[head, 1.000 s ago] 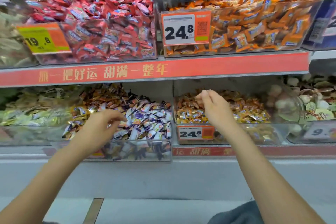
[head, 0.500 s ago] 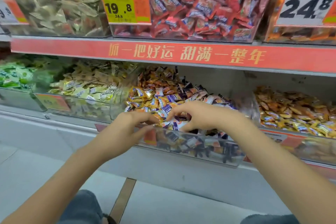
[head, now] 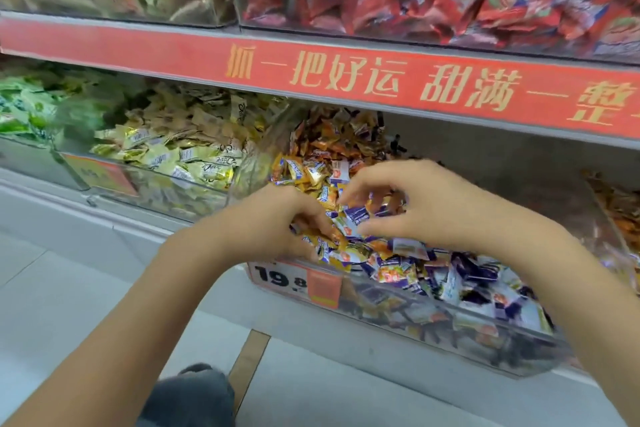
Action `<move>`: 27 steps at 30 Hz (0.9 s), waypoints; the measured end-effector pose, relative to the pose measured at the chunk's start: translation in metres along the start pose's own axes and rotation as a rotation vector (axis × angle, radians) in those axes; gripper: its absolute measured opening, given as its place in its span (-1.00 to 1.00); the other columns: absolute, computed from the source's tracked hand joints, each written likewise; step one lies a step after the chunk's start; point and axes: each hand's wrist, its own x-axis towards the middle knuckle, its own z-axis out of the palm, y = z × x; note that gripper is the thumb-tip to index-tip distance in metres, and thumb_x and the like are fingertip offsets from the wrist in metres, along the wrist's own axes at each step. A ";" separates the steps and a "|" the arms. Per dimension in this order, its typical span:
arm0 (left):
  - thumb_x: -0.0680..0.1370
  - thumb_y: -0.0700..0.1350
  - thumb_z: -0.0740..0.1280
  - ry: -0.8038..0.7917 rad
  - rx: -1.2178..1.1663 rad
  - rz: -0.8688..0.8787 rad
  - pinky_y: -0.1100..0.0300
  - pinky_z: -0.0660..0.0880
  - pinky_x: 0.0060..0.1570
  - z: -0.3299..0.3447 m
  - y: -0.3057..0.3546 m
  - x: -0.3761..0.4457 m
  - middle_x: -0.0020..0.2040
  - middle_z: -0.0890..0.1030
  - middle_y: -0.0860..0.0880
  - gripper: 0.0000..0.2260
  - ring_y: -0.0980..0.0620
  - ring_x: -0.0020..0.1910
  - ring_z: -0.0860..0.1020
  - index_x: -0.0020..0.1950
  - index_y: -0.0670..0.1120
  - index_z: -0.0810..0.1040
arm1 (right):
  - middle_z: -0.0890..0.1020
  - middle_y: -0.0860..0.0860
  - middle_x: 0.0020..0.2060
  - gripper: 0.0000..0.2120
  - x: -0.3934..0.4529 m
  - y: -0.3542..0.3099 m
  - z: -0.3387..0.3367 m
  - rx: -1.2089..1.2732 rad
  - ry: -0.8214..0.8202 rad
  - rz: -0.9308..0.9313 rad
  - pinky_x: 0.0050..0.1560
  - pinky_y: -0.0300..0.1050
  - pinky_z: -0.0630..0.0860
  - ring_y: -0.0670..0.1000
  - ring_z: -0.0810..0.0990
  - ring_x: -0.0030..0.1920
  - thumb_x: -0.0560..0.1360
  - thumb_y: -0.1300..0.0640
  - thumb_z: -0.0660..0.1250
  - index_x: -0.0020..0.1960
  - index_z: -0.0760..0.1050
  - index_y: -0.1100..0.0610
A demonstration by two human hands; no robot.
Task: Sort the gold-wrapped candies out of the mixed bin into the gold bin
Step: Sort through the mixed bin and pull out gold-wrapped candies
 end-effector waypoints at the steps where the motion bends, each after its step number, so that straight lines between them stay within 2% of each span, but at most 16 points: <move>1: 0.39 -0.12 0.52 -0.044 0.008 -0.006 0.57 0.35 -0.25 -0.002 0.000 0.003 -0.22 0.50 0.29 -0.73 0.48 -0.25 0.46 0.06 0.03 0.62 | 0.58 -0.19 -0.07 -0.74 0.003 -0.007 0.005 0.087 -0.103 -0.005 -0.11 -0.29 0.49 -0.23 0.54 -0.13 0.38 -0.04 0.49 0.06 0.57 -0.14; 3: 0.38 -0.14 0.53 -0.094 -0.001 -0.024 0.58 0.35 -0.28 -0.004 -0.002 0.007 -0.25 0.49 0.29 -0.75 0.51 -0.28 0.45 0.02 0.02 0.63 | 0.61 -0.22 -0.15 -0.80 0.008 -0.009 0.016 0.153 -0.239 0.010 -0.24 -0.35 0.47 -0.28 0.54 -0.26 0.39 0.00 0.49 0.00 0.60 -0.08; 5: 0.37 -0.14 0.53 -0.113 -0.046 -0.042 0.57 0.37 -0.27 -0.003 -0.003 0.008 -0.24 0.50 0.32 -0.76 0.44 -0.24 0.49 -0.06 0.11 0.59 | 0.64 -0.22 -0.27 -0.92 0.008 -0.005 0.016 0.254 -0.262 0.054 -0.27 -0.27 0.55 -0.22 0.57 -0.35 0.43 0.12 0.47 -0.08 0.63 0.00; 7: 0.38 -0.14 0.53 -0.126 -0.071 -0.052 0.57 0.37 -0.26 -0.002 -0.004 0.009 -0.21 0.50 0.33 -0.74 0.36 -0.18 0.50 -0.08 0.16 0.56 | 0.64 -0.25 -0.18 -0.82 0.005 0.001 0.013 0.271 -0.330 0.081 -0.20 -0.08 0.62 -0.03 0.65 -0.23 0.47 0.16 0.44 0.02 0.62 -0.08; 9: 0.37 -0.12 0.53 -0.132 -0.080 -0.056 0.56 0.40 -0.25 -0.002 -0.003 0.009 -0.19 0.51 0.32 -0.74 0.32 -0.12 0.52 -0.07 0.16 0.58 | 0.64 -0.19 -0.09 -0.66 0.003 0.002 0.016 0.173 -0.436 0.068 -0.11 0.01 0.59 0.07 0.62 -0.14 0.50 0.15 0.39 0.13 0.54 -0.26; 11: 0.34 -0.10 0.55 -0.122 -0.080 -0.056 0.54 0.43 -0.21 -0.002 -0.003 0.009 -0.17 0.53 0.30 -0.74 0.28 -0.08 0.55 -0.06 0.14 0.60 | 0.63 -0.20 -0.21 -0.69 0.005 0.001 0.021 0.126 -0.419 0.075 -0.23 -0.16 0.54 -0.10 0.57 -0.28 0.49 0.15 0.40 0.11 0.55 -0.24; 12: 0.33 -0.12 0.56 -0.109 -0.086 -0.056 0.53 0.45 -0.21 -0.002 -0.003 0.009 -0.18 0.54 0.29 -0.74 0.26 -0.07 0.56 -0.06 0.11 0.61 | 0.60 -0.24 -0.25 -0.74 0.006 -0.001 0.022 0.121 -0.368 0.086 -0.31 -0.30 0.48 -0.19 0.54 -0.34 0.48 0.15 0.42 0.08 0.57 -0.18; 13: 0.33 -0.14 0.56 -0.094 -0.097 -0.061 0.53 0.45 -0.20 -0.002 -0.003 0.008 -0.18 0.55 0.28 -0.73 0.26 -0.07 0.57 -0.04 0.08 0.62 | 0.59 -0.26 -0.23 -0.77 0.008 -0.002 0.021 0.093 -0.298 0.097 -0.32 -0.36 0.45 -0.22 0.54 -0.33 0.47 0.14 0.43 0.06 0.59 -0.14; 16: 0.32 -0.19 0.57 -0.064 -0.176 -0.070 0.51 0.48 -0.19 -0.005 -0.005 0.006 -0.13 0.60 0.20 -0.72 0.29 -0.09 0.58 -0.03 0.04 0.64 | 0.59 -0.22 -0.06 -0.76 0.008 -0.003 0.008 -0.124 -0.062 0.112 -0.16 -0.29 0.46 -0.23 0.50 -0.18 0.49 0.13 0.39 0.09 0.59 -0.16; 18: 0.33 -0.24 0.55 -0.057 -0.231 -0.062 0.49 0.48 -0.23 -0.007 -0.007 0.005 -0.08 0.64 0.12 -0.72 0.26 -0.11 0.60 -0.10 0.08 0.63 | 0.58 -0.23 0.11 -0.71 0.006 0.000 -0.001 -0.293 -0.008 0.120 0.04 -0.23 0.39 -0.20 0.43 0.01 0.52 0.14 0.35 0.16 0.55 -0.18; 19: 0.35 -0.30 0.52 -0.049 -0.253 -0.062 0.48 0.48 -0.26 -0.007 -0.007 0.005 -0.08 0.66 0.09 -0.71 0.24 -0.14 0.62 -0.12 0.08 0.63 | 0.53 -0.23 0.20 -0.69 0.005 0.001 -0.003 -0.363 -0.020 0.106 0.15 -0.21 0.31 -0.13 0.38 0.13 0.53 0.14 0.34 0.21 0.52 -0.18; 21: 0.39 -0.41 0.41 -0.031 -0.266 -0.073 0.46 0.49 -0.29 -0.005 -0.009 0.005 -0.12 0.69 0.01 -0.70 0.21 -0.18 0.65 -0.14 0.01 0.64 | 0.44 -0.23 0.30 -0.67 0.003 -0.002 -0.001 -0.397 -0.037 0.037 0.21 -0.25 0.14 -0.06 0.30 0.25 0.53 0.12 0.33 0.24 0.50 -0.17; 24: 0.41 -0.46 0.34 0.020 -0.294 -0.079 0.41 0.54 -0.24 -0.003 -0.010 0.003 -0.17 0.70 -0.05 -0.73 0.18 -0.20 0.66 -0.16 -0.10 0.66 | 0.48 -0.25 0.18 -0.63 0.002 -0.010 0.011 -0.234 -0.115 -0.048 0.23 -0.31 0.20 -0.20 0.30 0.20 0.52 0.09 0.36 0.28 0.46 -0.17; 27: 0.42 -0.48 0.29 0.110 -0.392 -0.096 0.38 0.55 -0.24 -0.005 -0.009 0.001 -0.22 0.69 0.01 -0.72 0.20 -0.21 0.66 -0.18 -0.15 0.67 | 0.42 -0.27 0.27 -0.50 0.004 -0.006 0.030 -0.159 -0.240 -0.033 0.25 -0.32 0.23 -0.23 0.23 0.25 0.52 0.02 0.36 0.41 0.31 -0.19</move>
